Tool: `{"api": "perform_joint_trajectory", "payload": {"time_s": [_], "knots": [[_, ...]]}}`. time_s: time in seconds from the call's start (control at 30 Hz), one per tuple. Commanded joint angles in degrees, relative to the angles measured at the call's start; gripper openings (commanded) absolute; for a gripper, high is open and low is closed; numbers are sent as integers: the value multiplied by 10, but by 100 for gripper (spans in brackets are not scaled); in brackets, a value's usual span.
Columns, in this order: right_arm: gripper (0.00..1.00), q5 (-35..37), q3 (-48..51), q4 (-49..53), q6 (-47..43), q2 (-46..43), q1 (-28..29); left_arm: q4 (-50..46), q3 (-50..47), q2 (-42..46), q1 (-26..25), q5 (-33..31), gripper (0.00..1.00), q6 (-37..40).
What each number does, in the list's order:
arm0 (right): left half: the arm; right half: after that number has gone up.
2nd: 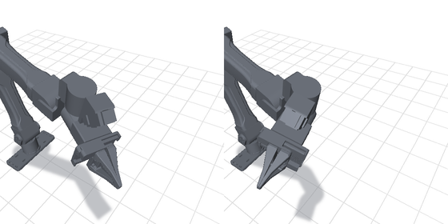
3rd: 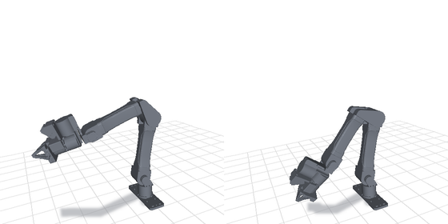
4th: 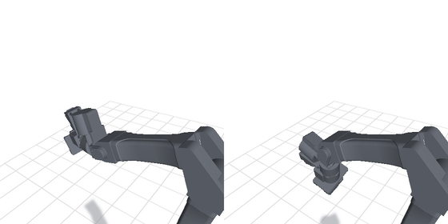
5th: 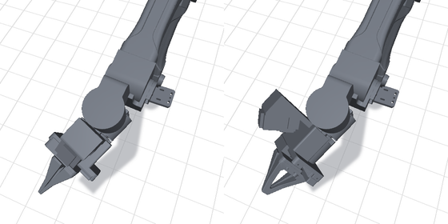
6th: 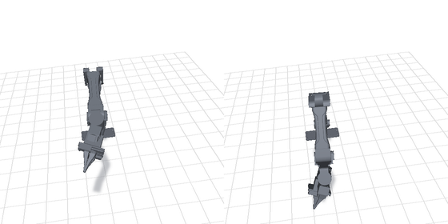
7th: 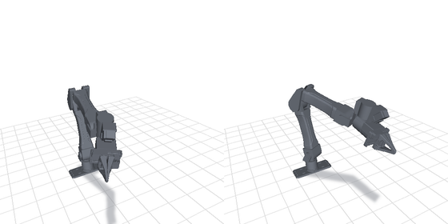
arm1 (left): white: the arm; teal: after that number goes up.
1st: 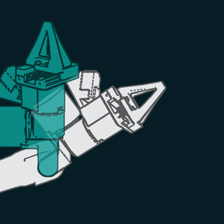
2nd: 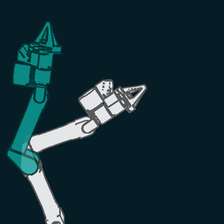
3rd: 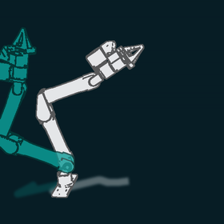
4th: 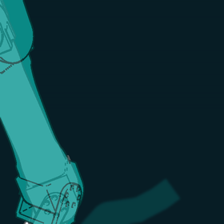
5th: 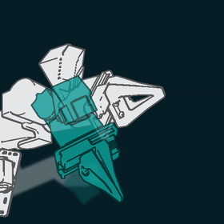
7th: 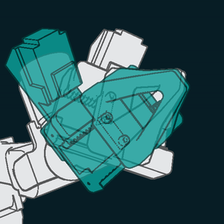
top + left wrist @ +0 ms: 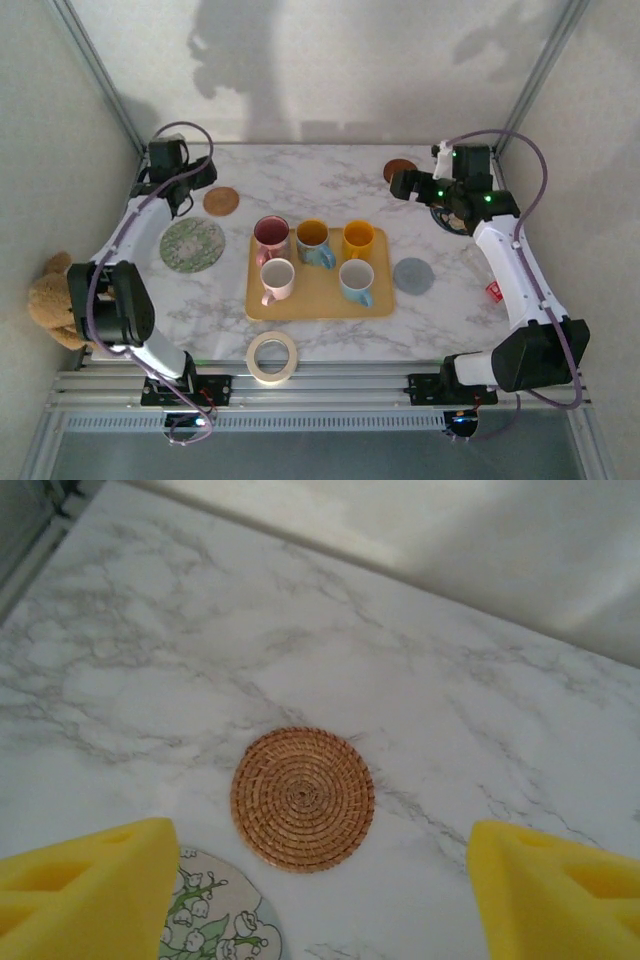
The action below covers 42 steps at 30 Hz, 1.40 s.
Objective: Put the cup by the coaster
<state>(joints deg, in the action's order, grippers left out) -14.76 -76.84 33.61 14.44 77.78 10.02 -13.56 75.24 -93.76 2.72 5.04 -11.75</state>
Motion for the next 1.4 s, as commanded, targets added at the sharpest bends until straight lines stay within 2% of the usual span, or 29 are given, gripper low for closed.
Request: {"api": "perform_joint_trajectory", "payload": {"time_s": [0.0, 0.17, 0.47, 0.57, 0.87, 1.23, 1.37], "knots": [[99, -19, -10, 3, 13, 13, 17, -13, 45, -39, -1, 11, 65, 5], [99, -24, -6, -15, 24, 34, 51, -35, 113, -126, -1, 53, 51, -4], [99, -11, -23, -26, 27, 80, 93, -51, 164, -228, -2, 87, 8, -19], [99, -7, -18, -44, 34, 89, 97, -48, 165, -244, -6, 86, 1, -4], [99, -10, -30, -60, 33, 117, 101, -61, 193, -308, -13, 58, 0, 6], [99, 6, -31, -53, 20, 121, 103, -114, 239, -364, -35, -18, 0, 14], [99, 10, -31, -51, 17, 122, 103, -138, 260, -392, -46, -17, 0, 26]]}}
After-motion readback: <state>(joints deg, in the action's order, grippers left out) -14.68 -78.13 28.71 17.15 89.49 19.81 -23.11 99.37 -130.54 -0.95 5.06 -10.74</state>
